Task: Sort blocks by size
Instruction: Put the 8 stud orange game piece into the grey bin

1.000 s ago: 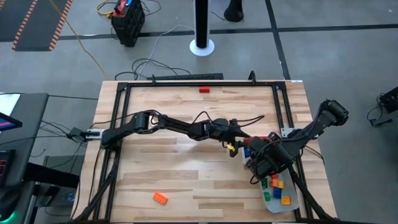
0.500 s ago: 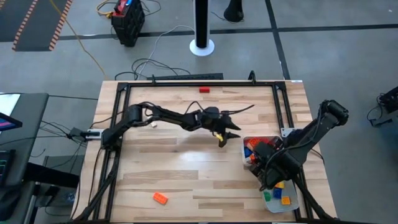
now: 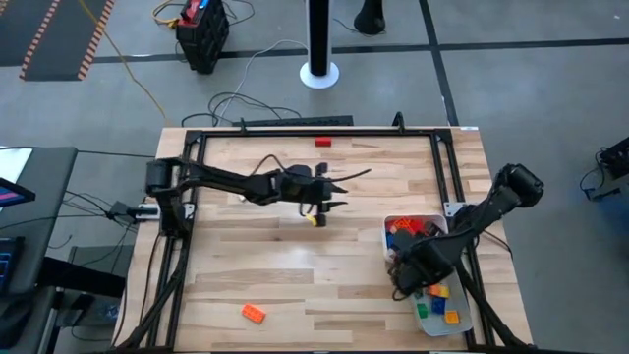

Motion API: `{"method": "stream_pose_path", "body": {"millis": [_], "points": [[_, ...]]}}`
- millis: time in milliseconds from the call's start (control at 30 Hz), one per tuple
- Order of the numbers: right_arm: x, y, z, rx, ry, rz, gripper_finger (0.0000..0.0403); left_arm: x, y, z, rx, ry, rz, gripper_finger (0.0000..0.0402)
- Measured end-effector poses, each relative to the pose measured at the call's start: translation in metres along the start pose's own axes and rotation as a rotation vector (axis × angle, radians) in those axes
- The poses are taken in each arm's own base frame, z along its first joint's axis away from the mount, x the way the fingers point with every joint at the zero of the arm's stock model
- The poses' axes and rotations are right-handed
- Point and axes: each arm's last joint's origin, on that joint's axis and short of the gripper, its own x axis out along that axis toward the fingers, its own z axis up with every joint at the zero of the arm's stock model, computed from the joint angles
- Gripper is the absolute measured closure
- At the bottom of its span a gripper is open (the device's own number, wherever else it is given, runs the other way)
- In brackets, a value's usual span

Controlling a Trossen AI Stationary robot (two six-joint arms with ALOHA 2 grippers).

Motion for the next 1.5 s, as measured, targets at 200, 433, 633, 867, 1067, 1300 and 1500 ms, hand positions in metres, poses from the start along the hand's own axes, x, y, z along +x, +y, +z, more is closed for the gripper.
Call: {"method": "stream_pose_path", "body": {"millis": [200,433,633,867,1067,1300,1500], "points": [[0.000,-0.009,0.014,0.108,0.131,0.027,0.0144,-0.052,-0.002,0.000,0.001,-0.016,0.001,0.0270],[0.008,-0.015,0.021,0.138,0.190,-0.005,0.0137,-0.092,-0.003,0.002,-0.029,-0.035,0.007,0.0270],[0.024,-0.013,0.007,0.142,0.199,0.002,0.0137,-0.104,-0.004,0.001,-0.043,-0.006,-0.002,0.0270],[0.032,-0.019,0.000,0.186,0.186,0.050,0.0137,-0.105,-0.004,0.000,-0.035,0.006,-0.004,0.0270],[0.029,-0.022,0.002,0.193,0.132,0.067,0.0137,-0.105,-0.004,0.000,-0.034,0.007,-0.004,0.0270],[0.031,-0.016,0.012,0.189,0.110,0.148,0.0137,-0.105,-0.004,0.000,-0.018,0.007,-0.004,0.0270],[0.039,-0.016,0.016,0.146,0.102,0.160,0.0137,-0.105,-0.005,-0.001,-0.018,0.016,-0.007,0.0270]]}}
